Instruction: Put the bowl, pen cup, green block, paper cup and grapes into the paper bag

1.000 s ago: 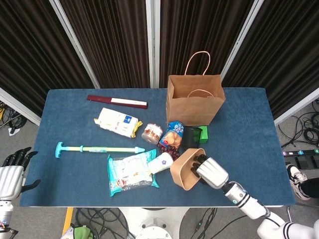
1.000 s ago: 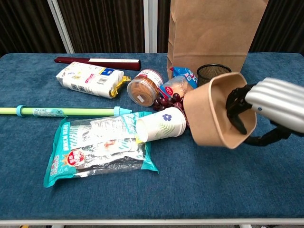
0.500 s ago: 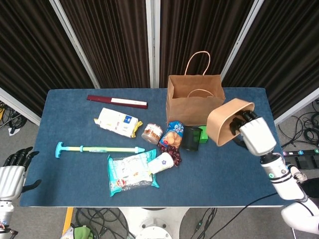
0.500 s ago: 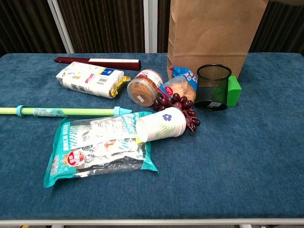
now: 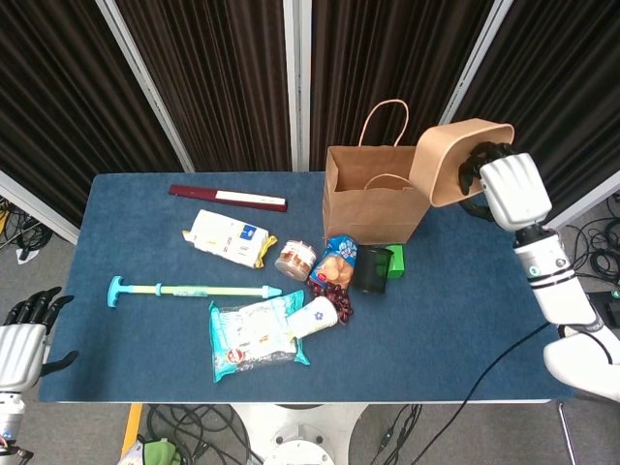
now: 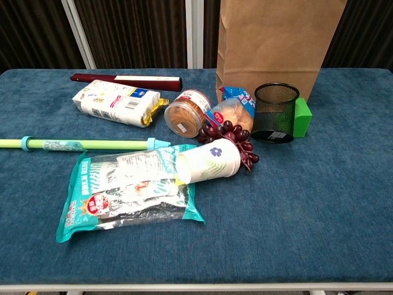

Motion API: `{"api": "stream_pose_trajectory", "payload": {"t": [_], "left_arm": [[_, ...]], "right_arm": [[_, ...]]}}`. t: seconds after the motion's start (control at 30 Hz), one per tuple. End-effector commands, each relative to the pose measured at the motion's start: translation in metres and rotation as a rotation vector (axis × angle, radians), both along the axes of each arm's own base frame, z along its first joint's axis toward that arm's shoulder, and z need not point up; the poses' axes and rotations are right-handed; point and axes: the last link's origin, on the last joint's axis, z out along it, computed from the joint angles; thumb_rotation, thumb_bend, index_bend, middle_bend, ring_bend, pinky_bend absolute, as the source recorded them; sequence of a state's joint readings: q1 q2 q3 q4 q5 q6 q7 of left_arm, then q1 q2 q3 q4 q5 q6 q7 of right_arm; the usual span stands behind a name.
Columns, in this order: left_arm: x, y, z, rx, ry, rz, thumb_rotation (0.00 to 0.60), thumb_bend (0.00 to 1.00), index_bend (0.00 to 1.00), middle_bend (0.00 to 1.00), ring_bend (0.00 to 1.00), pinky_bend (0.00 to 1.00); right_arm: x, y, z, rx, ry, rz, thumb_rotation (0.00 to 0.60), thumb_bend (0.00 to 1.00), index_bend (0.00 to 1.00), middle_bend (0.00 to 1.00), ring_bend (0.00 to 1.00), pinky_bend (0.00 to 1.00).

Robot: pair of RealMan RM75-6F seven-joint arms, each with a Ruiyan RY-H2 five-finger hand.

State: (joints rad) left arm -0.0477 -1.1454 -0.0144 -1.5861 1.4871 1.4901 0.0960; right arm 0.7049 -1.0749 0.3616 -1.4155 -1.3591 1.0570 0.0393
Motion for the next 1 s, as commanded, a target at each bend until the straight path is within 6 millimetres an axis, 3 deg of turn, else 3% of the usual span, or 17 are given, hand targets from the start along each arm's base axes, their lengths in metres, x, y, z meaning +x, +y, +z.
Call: {"api": "stream_pose_trajectory", "payload": {"t": [0.03, 0.4, 0.63, 0.7, 0.93, 1.0], "left_arm": [[-0.002, -0.002, -0.001, -0.005, -0.002, 0.007, 0.6, 0.0, 0.26, 0.23, 0.15, 0.2], [-0.004, -0.004, 0.0, -0.001, -0.01, 0.022, 0.6, 0.0, 0.26, 0.23, 0.15, 0.2], [-0.003, -0.002, 0.0, -0.003, -0.014, 0.031, 0.6, 0.0, 0.26, 0.23, 0.15, 0.2], [-0.002, -0.001, 0.0, -0.002, -0.016, 0.03, 0.6, 0.0, 0.26, 0.23, 0.15, 0.2], [-0.006, -0.003, -0.002, -0.004, -0.021, 0.04, 0.6, 0.0, 0.26, 0.23, 0.15, 0.2], [-0.007, -0.004, -0.002, -0.002, -0.023, 0.037, 0.6, 0.0, 0.26, 0.23, 0.15, 0.2]], "right_arm": [[0.022, -0.03, -0.004, 0.019, 0.0, -0.039, 0.6, 0.32, 0.7, 0.58, 0.31, 0.37], [0.039, -0.075, -0.045, 0.081, 0.052, -0.161, 0.6, 0.31, 0.68, 0.55, 0.31, 0.37], [0.045, -0.077, -0.074, 0.119, 0.102, -0.167, 0.6, 0.31, 0.62, 0.51, 0.28, 0.34], [0.045, -0.075, -0.08, 0.129, 0.118, -0.17, 0.6, 0.31, 0.56, 0.49, 0.26, 0.32], [0.047, -0.071, -0.081, 0.141, 0.103, -0.191, 0.6, 0.29, 0.14, 0.24, 0.1, 0.22], [0.047, -0.068, -0.08, 0.14, 0.096, -0.186, 0.6, 0.29, 0.07, 0.21, 0.08, 0.2]]}}
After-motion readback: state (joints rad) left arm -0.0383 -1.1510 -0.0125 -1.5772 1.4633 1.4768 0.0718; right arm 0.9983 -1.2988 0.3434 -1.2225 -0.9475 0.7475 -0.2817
